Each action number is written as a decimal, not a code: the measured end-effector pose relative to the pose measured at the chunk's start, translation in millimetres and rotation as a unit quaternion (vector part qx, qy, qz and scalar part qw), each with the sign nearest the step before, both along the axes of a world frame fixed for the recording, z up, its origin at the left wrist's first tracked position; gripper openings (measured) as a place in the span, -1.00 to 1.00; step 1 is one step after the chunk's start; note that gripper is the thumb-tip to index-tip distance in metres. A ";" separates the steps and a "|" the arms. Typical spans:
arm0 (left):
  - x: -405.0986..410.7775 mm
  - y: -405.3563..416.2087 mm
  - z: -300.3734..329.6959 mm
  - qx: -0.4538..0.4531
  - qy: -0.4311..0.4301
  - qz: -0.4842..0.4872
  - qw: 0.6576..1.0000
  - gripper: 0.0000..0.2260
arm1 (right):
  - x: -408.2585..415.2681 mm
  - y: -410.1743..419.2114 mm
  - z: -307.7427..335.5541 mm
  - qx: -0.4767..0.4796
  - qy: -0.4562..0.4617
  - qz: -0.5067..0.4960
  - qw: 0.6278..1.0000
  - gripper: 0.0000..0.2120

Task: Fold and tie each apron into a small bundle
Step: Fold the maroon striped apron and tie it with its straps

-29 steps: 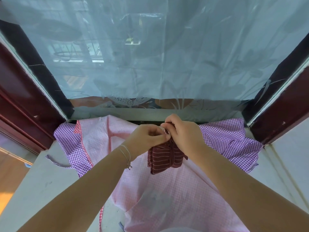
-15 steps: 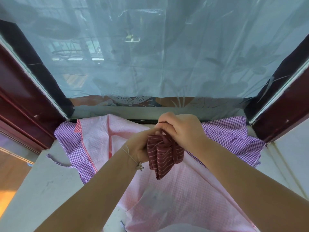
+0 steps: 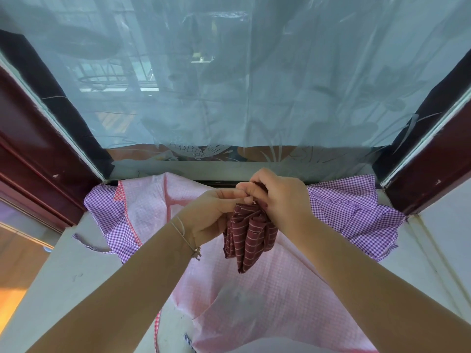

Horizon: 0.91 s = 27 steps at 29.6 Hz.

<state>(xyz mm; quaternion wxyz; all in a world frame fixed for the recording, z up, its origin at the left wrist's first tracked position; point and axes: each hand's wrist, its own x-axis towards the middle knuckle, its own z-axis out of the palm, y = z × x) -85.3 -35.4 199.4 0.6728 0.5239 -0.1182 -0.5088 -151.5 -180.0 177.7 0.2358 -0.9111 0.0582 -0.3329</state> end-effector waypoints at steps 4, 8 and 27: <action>-10.4 -5.3 -8.6 0.003 0.045 0.044 0.998 -0.85 | 0.4 3.4 3.4 -0.042 -0.007 -0.013 0.999 -0.54; -13.1 -6.8 -10.5 0.010 0.044 0.057 0.997 -0.80 | -0.9 2.4 5.8 -0.069 0.002 -0.029 0.997 -0.39; -7.4 -16.8 1.8 0.023 -0.159 -0.040 0.986 -0.89 | 11.2 4.0 12.1 0.295 0.093 0.006 0.951 -0.48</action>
